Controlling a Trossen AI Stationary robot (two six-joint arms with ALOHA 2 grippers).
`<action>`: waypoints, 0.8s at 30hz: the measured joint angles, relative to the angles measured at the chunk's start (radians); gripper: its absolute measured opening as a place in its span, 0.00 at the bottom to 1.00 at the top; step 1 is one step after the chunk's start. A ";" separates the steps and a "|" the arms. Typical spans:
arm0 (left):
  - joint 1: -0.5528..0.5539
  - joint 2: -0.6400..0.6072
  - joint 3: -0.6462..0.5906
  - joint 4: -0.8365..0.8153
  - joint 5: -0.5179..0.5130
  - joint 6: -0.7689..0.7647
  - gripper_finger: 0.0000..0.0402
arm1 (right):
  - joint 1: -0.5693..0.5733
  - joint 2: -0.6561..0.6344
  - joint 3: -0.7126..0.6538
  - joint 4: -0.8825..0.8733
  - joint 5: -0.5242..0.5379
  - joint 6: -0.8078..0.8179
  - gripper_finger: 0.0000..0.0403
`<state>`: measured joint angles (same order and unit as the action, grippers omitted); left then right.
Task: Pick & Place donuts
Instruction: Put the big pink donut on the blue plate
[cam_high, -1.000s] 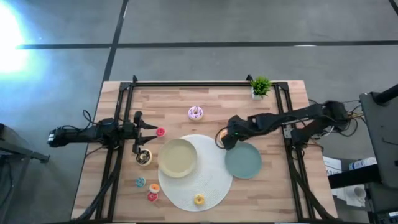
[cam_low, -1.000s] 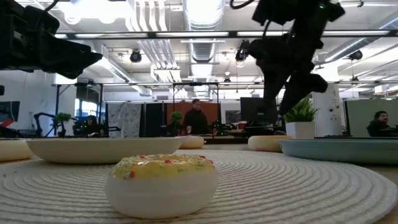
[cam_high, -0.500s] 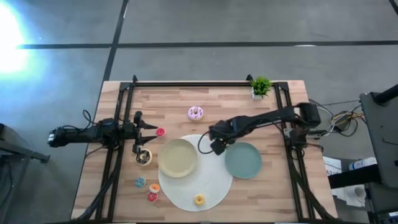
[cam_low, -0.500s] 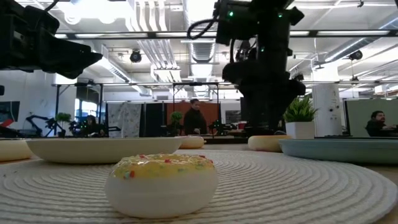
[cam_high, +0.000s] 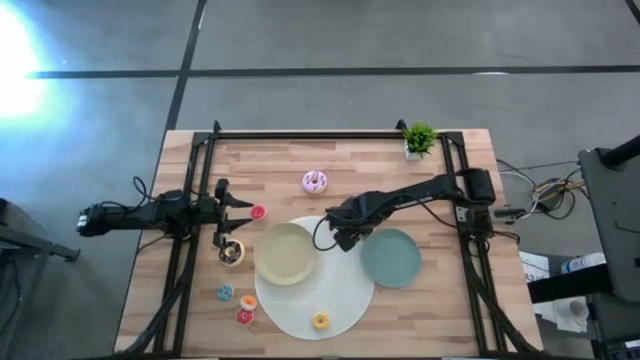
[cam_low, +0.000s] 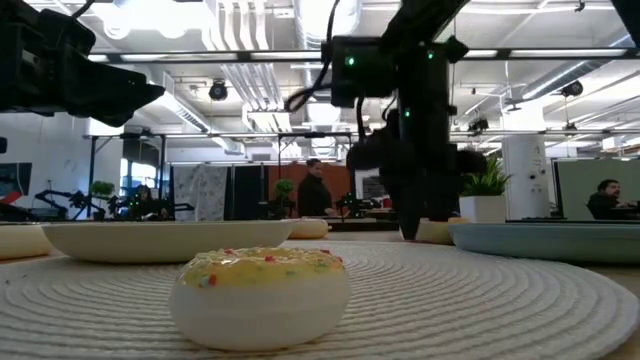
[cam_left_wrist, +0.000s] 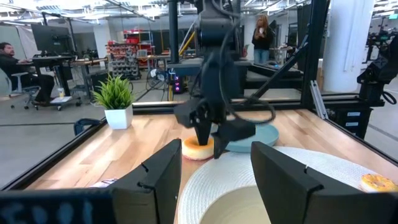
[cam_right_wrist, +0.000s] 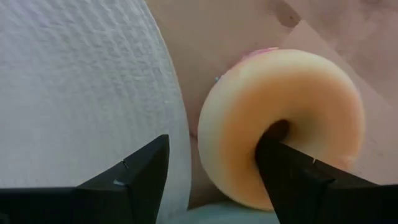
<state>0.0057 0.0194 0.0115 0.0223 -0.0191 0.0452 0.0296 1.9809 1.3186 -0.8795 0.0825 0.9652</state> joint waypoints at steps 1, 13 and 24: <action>0.000 0.001 0.000 0.000 0.000 0.000 0.42 | 0.000 0.012 0.000 0.000 0.001 -0.001 0.55; 0.000 0.001 0.000 0.000 0.000 0.000 0.42 | -0.037 -0.040 -0.008 0.026 0.163 -0.035 0.05; 0.000 0.005 0.000 0.000 0.000 0.000 0.42 | -0.100 -0.298 -0.026 0.228 0.132 -0.019 0.02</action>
<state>0.0057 0.0247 0.0116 0.0222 -0.0193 0.0448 -0.0703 1.6826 1.2926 -0.6514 0.2143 0.9459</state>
